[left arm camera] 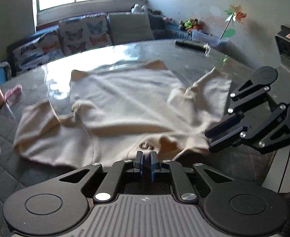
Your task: Fold clothes
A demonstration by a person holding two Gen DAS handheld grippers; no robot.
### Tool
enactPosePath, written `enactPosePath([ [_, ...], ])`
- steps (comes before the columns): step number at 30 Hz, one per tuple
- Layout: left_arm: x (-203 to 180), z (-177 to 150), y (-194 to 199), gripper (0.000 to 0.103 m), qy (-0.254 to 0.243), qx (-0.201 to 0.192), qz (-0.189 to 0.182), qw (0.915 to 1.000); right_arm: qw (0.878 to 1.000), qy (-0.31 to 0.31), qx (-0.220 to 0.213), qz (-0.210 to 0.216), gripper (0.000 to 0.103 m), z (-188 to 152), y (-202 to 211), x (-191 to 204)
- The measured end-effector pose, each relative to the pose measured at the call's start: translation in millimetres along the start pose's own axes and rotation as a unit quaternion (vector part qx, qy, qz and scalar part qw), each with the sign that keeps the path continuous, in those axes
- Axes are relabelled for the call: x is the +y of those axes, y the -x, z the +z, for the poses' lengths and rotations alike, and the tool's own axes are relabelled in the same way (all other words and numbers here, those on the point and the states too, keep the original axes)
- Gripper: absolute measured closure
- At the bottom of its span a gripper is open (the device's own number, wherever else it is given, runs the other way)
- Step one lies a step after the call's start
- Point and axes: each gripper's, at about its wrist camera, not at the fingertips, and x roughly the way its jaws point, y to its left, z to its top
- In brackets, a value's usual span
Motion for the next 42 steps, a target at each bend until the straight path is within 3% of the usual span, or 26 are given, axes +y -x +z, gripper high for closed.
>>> enactPosePath([
  [5,7.1,13.4,-7.3,0.093,0.021,-0.025,0.013,0.9994,0.998,-0.038,-0.03,-0.048,0.071,8.9,5.9,-25.9],
  [10,15.7,14.9,-41.4,0.093,0.057,-0.008,0.016,0.9982,0.992,-0.084,-0.021,-0.089,0.067,3.8,-13.2,-58.7],
  [17,7.7,-4.0,-45.1,0.093,0.024,0.026,0.007,0.9993,0.986,-0.103,0.029,-0.125,0.066,-19.6,-24.3,-74.5],
  [19,8.1,-6.0,-38.6,0.093,0.018,0.032,0.004,0.9993,0.986,-0.104,0.032,-0.129,0.058,-24.4,-19.4,-76.3],
  [21,7.4,-5.2,-34.2,0.093,0.014,0.033,0.001,0.9993,0.985,-0.1,0.026,-0.134,0.058,-22.8,-14.4,-75.9],
  [27,18.2,8.8,-35.5,0.093,0.042,0.009,0.023,0.9988,0.99,-0.085,-0.007,-0.109,0.057,-0.1,-19.7,-63.0],
  [33,47.6,9.6,-45.7,0.092,0.079,0.014,0.078,0.9937,0.996,-0.054,-0.014,-0.076,0.053,18.5,-47.8,-41.1],
  [37,78.9,11.4,-46.7,0.083,0.122,0.005,0.107,0.9866,0.997,-0.04,-0.006,-0.061,0.052,23.0,-62.7,-30.9],
  [42,117.2,12.1,-52.8,0.082,0.17,-0.004,0.147,0.9744,0.997,-0.04,0.005,-0.059,0.05,21.4,-70.3,-27.3],
])
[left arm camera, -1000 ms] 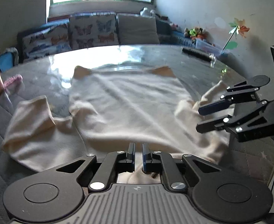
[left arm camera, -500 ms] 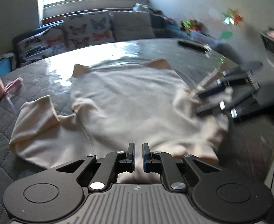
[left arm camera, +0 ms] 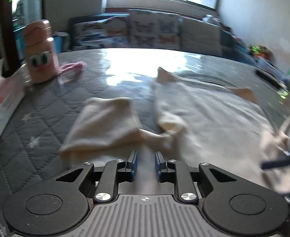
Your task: Fold clothes
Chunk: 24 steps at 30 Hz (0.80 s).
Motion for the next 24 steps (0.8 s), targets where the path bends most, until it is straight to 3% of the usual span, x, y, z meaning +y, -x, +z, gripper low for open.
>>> enactPosePath([
  [5,24.2,5.1,-2.0,0.082,0.029,-0.035,0.082,0.9956,1.0,-0.005,0.005,0.002,0.047,-2.0,-1.9,-0.8],
  [11,77.4,10.1,3.8,0.078,0.129,-0.058,0.161,0.9767,1.0,-0.013,0.007,0.004,0.044,-2.0,-4.0,-4.2],
  [15,91.7,4.2,13.0,0.073,0.141,-0.06,0.166,0.9741,1.0,-0.013,0.008,0.005,0.042,-1.1,-4.5,-4.8],
  [19,68.3,-5.0,26.4,0.048,0.07,-0.079,0.124,0.9866,1.0,-0.014,0.009,0.005,0.039,-0.8,-5.3,-6.0],
  [21,47.9,-6.8,22.7,0.045,0.019,-0.076,0.115,0.9903,1.0,-0.016,0.009,0.004,0.036,-0.9,-5.8,-6.8],
  [24,27.3,-8.5,13.5,0.033,-0.028,-0.071,0.109,0.9912,1.0,-0.02,0.011,0.002,0.033,-0.4,-6.4,-7.9],
])
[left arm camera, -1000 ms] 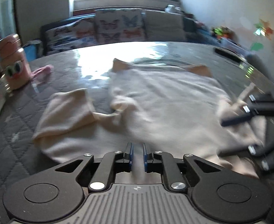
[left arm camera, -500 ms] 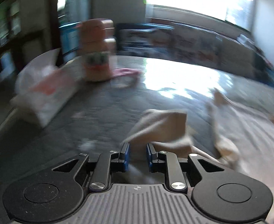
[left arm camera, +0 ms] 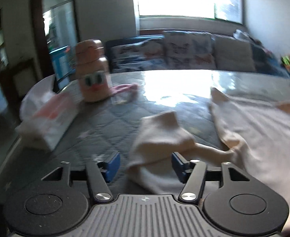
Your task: Fold clothes
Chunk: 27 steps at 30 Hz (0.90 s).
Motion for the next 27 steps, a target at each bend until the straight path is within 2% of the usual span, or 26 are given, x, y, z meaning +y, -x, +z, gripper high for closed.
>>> enactPosePath([
  [3,-13.0,0.6,-9.9,0.03,-0.023,0.004,0.006,0.9997,1.0,0.002,0.0,-0.005,0.025,-0.5,-0.3,1.3],
  [6,-19.5,1.3,-19.2,0.03,-0.042,0.009,0.022,0.9988,1.0,0.001,0.0,-0.005,0.023,-1.2,-0.6,1.6],
  [10,-6.5,5.4,-29.7,0.027,-0.034,0.008,0.052,0.998,1.0,-0.005,0.002,-0.002,0.021,-1.4,-1.8,-1.0],
  [12,4.8,6.5,-31.7,0.027,-0.02,0.007,0.078,0.9967,1.0,-0.007,0.002,-0.001,0.02,-1.6,-2.2,-1.6],
  [15,32.2,9.8,-33.3,0.027,0.032,0.009,0.112,0.9932,1.0,-0.009,0.002,0.0,0.019,-2.0,-2.5,-2.7],
  [18,65.4,11.9,-35.1,0.027,0.097,0.019,0.143,0.9847,1.0,-0.01,0.002,0.001,0.019,-1.9,-2.7,-2.6],
  [21,88.1,7.5,-30.6,0.028,0.135,0.023,0.16,0.9776,1.0,-0.01,0.002,0.0,0.018,-1.8,-3.0,-2.5],
  [24,88.3,2.8,-16.1,0.028,0.122,0.005,0.147,0.9816,1.0,-0.01,0.003,0.001,0.017,-1.8,-3.3,-2.8],
  [27,87.2,-1.2,-9.5,0.027,0.122,0.002,0.145,0.9819,1.0,-0.01,0.004,0.0,0.016,-1.6,-3.9,-2.7],
])
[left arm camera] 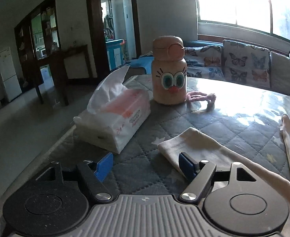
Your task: Fold clothes
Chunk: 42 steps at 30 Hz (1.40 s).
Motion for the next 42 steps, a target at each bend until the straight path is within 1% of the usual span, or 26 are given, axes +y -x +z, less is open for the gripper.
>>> enactPosePath([
  [3,-3.1,-5.3,-1.5,0.027,-0.007,0.012,-0.012,0.9998,1.0,0.0,0.0,-0.001,0.016,-0.1,0.0,0.4],
  [5,-14.5,-5.0,-2.6,0.027,-0.025,0.019,-0.013,0.9994,1.0,0.0,0.0,-0.001,0.016,-0.2,0.2,0.5],
  [7,-25.4,-5.2,-10.7,0.025,-0.044,0.025,0.001,0.9987,1.0,-0.001,0.0,-0.002,0.016,-0.4,0.3,0.8],
  [9,-28.9,-3.8,-16.9,0.026,-0.046,0.024,0.013,0.9986,1.0,-0.001,0.0,-0.002,0.016,-0.7,0.5,1.1],
  [11,-26.9,-2.1,-20.9,0.039,-0.039,0.024,0.022,0.9987,1.0,0.0,-0.001,-0.002,0.016,-0.7,1.1,1.7],
  [13,-26.2,-1.7,-22.6,0.067,-0.041,0.024,0.02,0.9987,1.0,0.003,-0.006,-0.003,0.016,-1.5,3.2,3.0],
  [15,-27.3,-3.5,-22.9,0.079,-0.051,0.024,0.017,0.9983,1.0,0.005,-0.007,-0.002,0.016,-2.2,5.4,3.9],
  [16,-28.0,-4.6,-22.2,0.081,-0.057,0.022,0.021,0.9979,1.0,0.006,-0.008,-0.002,0.016,-2.3,6.7,4.2],
  [19,-27.5,-4.9,-19.3,0.081,-0.059,0.028,0.041,0.9971,1.0,0.004,-0.013,0.003,0.016,-2.9,13.8,4.1],
  [22,-25.1,-2.7,-8.5,0.08,-0.047,0.029,0.037,0.9978,1.0,-0.004,-0.022,0.014,0.016,-5.5,27.3,2.5],
  [25,-33.0,-2.3,12.4,0.08,-0.048,0.016,0.007,0.9987,0.999,-0.021,-0.034,0.015,0.016,-11.0,44.5,-4.0],
  [28,-51.0,-3.4,33.0,0.079,-0.062,0.012,-0.05,0.9968,0.998,-0.042,-0.042,0.01,0.018,-13.9,55.6,-14.3],
  [30,-68.4,-4.7,45.3,0.078,-0.078,0.01,-0.093,0.9926,0.997,-0.056,-0.046,-0.011,0.019,-12.9,59.3,-26.4],
  [32,-86.0,-6.9,54.1,0.078,-0.092,0.014,-0.136,0.9863,0.996,-0.071,-0.05,-0.029,0.022,-11.9,62.2,-39.0],
  [35,-112.5,-11.8,65.0,0.078,-0.118,0.017,-0.186,0.9753,0.993,-0.089,-0.056,-0.052,0.028,-10.3,63.1,-57.8],
  [37,-129.7,-15.5,71.8,0.078,-0.135,0.019,-0.218,0.9665,0.99,-0.102,-0.059,-0.075,0.038,-7.0,61.5,-75.4],
  [39,-145.2,-19.1,75.8,0.078,-0.149,0.021,-0.245,0.9577,0.987,-0.121,-0.063,-0.09,0.042,-3.4,59.3,-93.2],
  [40,-152.1,-21.1,76.5,0.078,-0.156,0.024,-0.258,0.9533,0.984,-0.131,-0.064,-0.097,0.046,-1.6,58.1,-102.5],
  [41,-159.2,-24.1,77.6,0.078,-0.164,0.026,-0.266,0.9496,0.983,-0.138,-0.066,-0.102,0.047,0.1,56.9,-109.1],
  [42,-165.4,-26.9,77.9,0.078,-0.17,0.028,-0.272,0.9467,0.98,-0.148,-0.068,-0.115,0.051,2.6,53.5,-120.1],
])
